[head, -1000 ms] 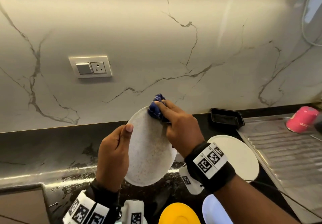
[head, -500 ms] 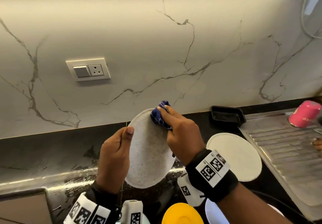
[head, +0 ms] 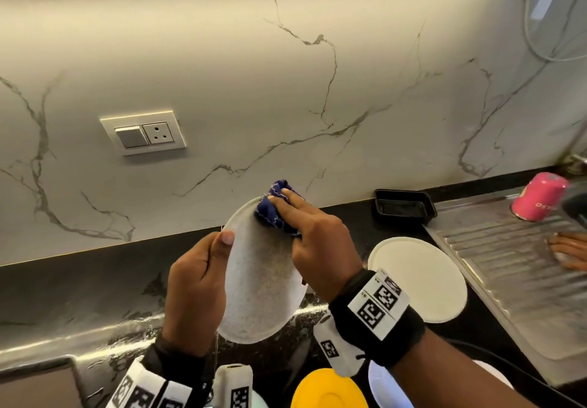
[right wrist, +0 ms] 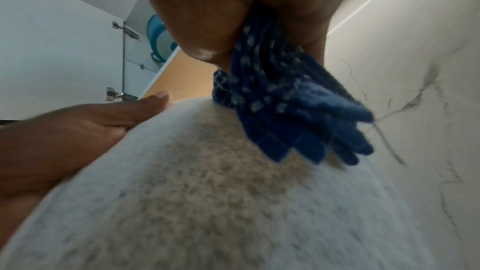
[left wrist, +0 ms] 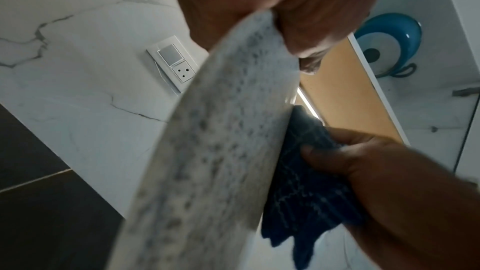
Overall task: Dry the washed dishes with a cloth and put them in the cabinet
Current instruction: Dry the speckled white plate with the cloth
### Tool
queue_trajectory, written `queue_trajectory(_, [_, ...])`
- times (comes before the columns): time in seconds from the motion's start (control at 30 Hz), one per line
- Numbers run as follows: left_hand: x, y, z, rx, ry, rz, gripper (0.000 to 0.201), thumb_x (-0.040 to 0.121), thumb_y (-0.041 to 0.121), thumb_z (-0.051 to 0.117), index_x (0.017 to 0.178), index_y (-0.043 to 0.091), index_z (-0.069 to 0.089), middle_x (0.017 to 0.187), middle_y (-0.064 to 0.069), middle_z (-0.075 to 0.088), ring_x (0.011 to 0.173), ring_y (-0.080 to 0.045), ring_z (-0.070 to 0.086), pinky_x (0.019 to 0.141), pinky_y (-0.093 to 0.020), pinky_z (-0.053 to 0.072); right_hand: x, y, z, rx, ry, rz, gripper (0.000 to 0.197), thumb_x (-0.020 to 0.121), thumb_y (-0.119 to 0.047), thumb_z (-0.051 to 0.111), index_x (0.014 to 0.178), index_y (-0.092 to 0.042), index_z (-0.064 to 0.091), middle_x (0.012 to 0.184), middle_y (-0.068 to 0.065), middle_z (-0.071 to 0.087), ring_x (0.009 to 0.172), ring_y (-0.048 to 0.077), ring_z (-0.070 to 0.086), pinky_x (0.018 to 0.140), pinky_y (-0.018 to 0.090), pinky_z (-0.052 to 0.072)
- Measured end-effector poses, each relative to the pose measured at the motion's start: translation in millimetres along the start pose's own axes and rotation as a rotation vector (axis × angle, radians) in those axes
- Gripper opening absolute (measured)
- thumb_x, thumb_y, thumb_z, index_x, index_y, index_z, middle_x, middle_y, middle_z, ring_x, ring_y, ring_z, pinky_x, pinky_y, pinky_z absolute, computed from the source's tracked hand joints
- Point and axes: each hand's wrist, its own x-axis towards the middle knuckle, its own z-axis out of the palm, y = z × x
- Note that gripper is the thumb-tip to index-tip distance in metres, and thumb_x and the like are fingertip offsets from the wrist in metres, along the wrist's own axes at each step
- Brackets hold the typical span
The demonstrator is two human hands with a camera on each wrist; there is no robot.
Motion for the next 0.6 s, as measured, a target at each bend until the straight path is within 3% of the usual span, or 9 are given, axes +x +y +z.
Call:
queue_trajectory(0.13, [-0.5,5.3,-7.0,-0.099,0.107,-0.087,0.053,0.101,0.049,0.046,0.073,0.006,0.059,0.047,0.006,0.035,0.045,-0.006,0.028,0.042,-0.022,0.029,-4.7,27.6,-2.7,0.093,-0.04,0.18,0.068,0.077,-0.013,0.039,0.14,-0.03,0.055,0.145,-0.007,0.054,0.135,0.009,0.048,0.113,0.018,0.033])
queue_trajectory(0.2, [-0.1,5.7,-12.8,-0.186,0.193,-0.134,0.054,0.1,0.056,0.046,0.068,0.012,0.054,0.044,0.009,0.032,0.043,-0.007,0.026,0.038,-0.029,0.025,-18.7,36.1,0.3,0.119,-0.063,0.223,0.064,0.08,-0.006,0.045,0.138,-0.03,0.058,0.139,-0.012,0.058,0.13,0.008,0.052,0.108,0.011,0.033])
queue_trajectory(0.27, [2.6,2.7,-19.0,-0.273,0.283,-0.193,0.056,0.099,0.055,0.047,0.072,0.005,0.051,0.045,0.011,0.032,0.044,-0.014,0.028,0.034,-0.04,0.02,-34.5,38.9,3.6,0.179,-0.085,0.26,0.065,0.082,0.005,0.05,0.137,-0.029,0.059,0.133,-0.018,0.057,0.127,0.005,0.054,0.103,0.003,0.031])
queue_trajectory(0.3, [4.0,1.1,-20.6,-0.303,0.295,-0.215,0.064,0.099,0.059,0.049,0.078,-0.002,0.05,0.049,-0.005,0.035,0.051,-0.02,0.032,0.034,-0.044,0.024,-39.9,38.3,4.0,0.215,-0.083,0.277,0.064,0.083,0.005,0.051,0.138,-0.027,0.058,0.133,-0.018,0.056,0.128,0.003,0.052,0.103,0.0,0.029])
queue_trajectory(0.37, [4.4,-1.0,-20.4,-0.314,0.283,-0.229,0.075,0.091,0.072,0.051,0.087,-0.003,0.052,0.058,-0.025,0.035,0.064,-0.028,0.038,0.043,-0.047,0.038,-39.7,36.4,2.8,0.257,-0.036,0.285,0.061,0.083,-0.003,0.049,0.14,-0.024,0.055,0.139,-0.012,0.053,0.132,-0.001,0.044,0.106,0.001,0.025])
queue_trajectory(0.4, [3.7,0.5,-19.5,-0.313,0.271,-0.223,0.076,0.087,0.077,0.051,0.086,0.001,0.054,0.056,-0.025,0.033,0.061,-0.028,0.038,0.048,-0.044,0.04,-35.1,35.7,1.7,0.263,-0.001,0.279,0.062,0.082,-0.002,0.049,0.14,-0.024,0.055,0.141,-0.011,0.052,0.132,-0.003,0.042,0.109,0.003,0.025])
queue_trajectory(0.47, [1.4,5.4,-14.8,-0.291,0.221,-0.199,0.077,0.084,0.081,0.05,0.083,0.004,0.054,0.046,-0.001,0.031,0.047,-0.019,0.032,0.041,-0.036,0.033,-20.5,33.9,-1.9,0.248,0.052,0.26,0.067,0.081,0.008,0.049,0.139,-0.023,0.056,0.144,-0.007,0.052,0.134,-0.001,0.043,0.114,0.013,0.029])
queue_trajectory(0.5, [-0.9,6.1,-11.4,-0.286,0.182,-0.187,0.078,0.085,0.08,0.05,0.083,0.002,0.053,0.046,0.001,0.033,0.045,-0.017,0.031,0.039,-0.036,0.031,-12.3,32.6,-4.7,0.23,0.063,0.244,0.067,0.08,0.008,0.049,0.139,-0.024,0.057,0.145,-0.006,0.053,0.135,0.002,0.044,0.116,0.018,0.031])
queue_trajectory(0.6, [-7.8,7.6,-4.0,-0.335,0.128,-0.213,0.083,0.089,0.073,0.051,0.09,-0.01,0.054,0.074,-0.039,0.05,0.074,-0.024,0.045,0.068,-0.045,0.044,7.7,27.6,-13.3,0.162,0.062,0.172,0.064,0.077,-0.008,0.042,0.137,-0.024,0.06,0.145,-0.005,0.054,0.135,0.008,0.047,0.115,0.018,0.03])
